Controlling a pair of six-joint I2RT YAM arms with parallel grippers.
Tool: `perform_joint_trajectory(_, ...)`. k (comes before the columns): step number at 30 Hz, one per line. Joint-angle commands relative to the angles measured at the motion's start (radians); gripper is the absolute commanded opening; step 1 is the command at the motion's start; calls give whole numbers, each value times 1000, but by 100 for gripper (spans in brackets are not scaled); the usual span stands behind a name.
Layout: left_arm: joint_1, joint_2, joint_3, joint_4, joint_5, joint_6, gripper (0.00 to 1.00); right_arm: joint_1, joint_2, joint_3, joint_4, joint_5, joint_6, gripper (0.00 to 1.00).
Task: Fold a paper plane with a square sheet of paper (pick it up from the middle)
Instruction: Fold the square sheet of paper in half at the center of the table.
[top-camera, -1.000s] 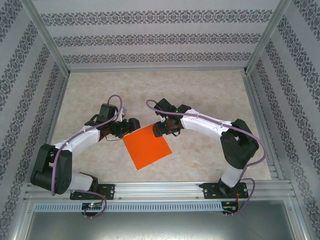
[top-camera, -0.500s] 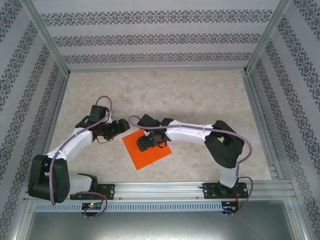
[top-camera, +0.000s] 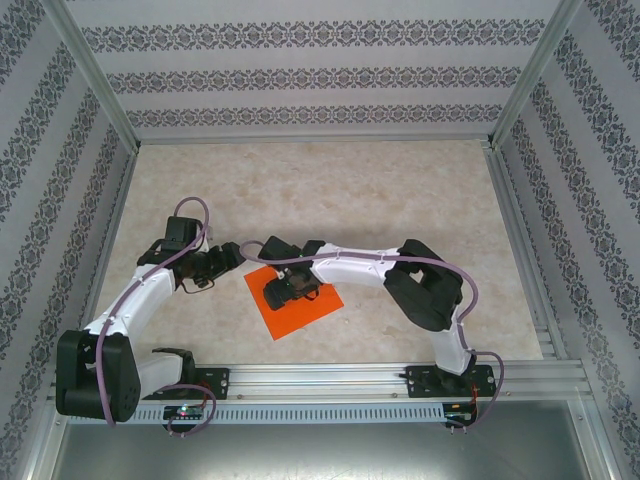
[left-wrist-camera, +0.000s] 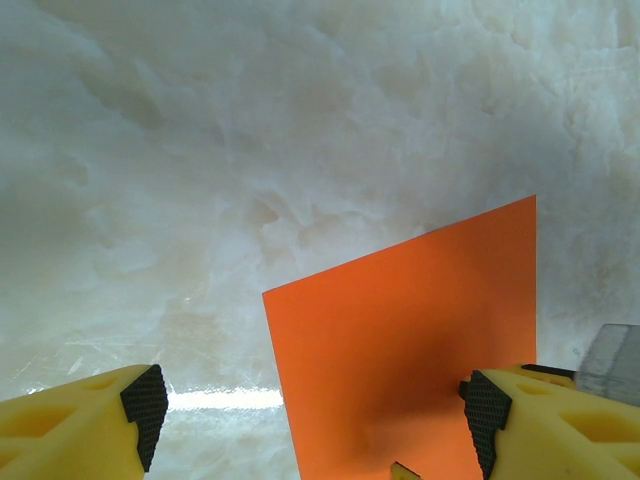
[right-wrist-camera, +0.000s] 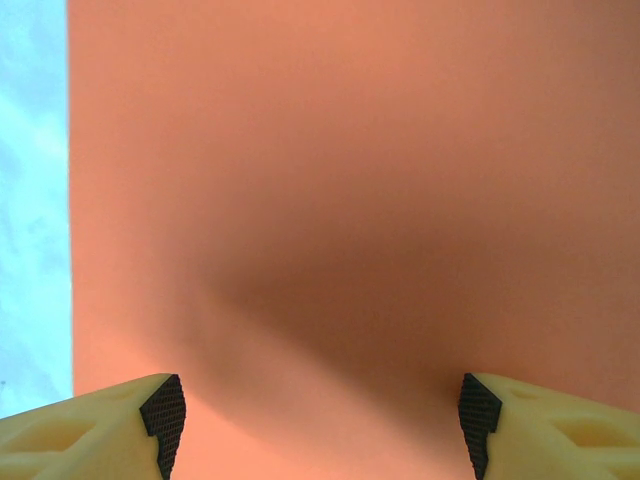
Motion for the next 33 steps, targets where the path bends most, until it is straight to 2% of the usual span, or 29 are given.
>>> perform_joint_trajectory(1, 14, 5, -6, -15, 8, 23, 81, 10, 42, 33, -77, 47, 15, 74)
perform_joint_trajectory(8, 14, 16, -8, -7, 19, 23, 81, 22, 62, 57, -114, 97, 27, 74)
perform_joint_trajectory(14, 14, 24, -8, -2, 28, 24, 81, 27, -5, 46, -115, 144, 30, 73)
perform_joint_trajectory(21, 15, 30, -7, 3, 35, 26, 81, 15, -1, 43, -125, 163, 22, 74)
perform_joint_trajectory(33, 14, 37, -12, 21, 72, 22, 81, -16, 49, 17, -104, 108, 11, 72)
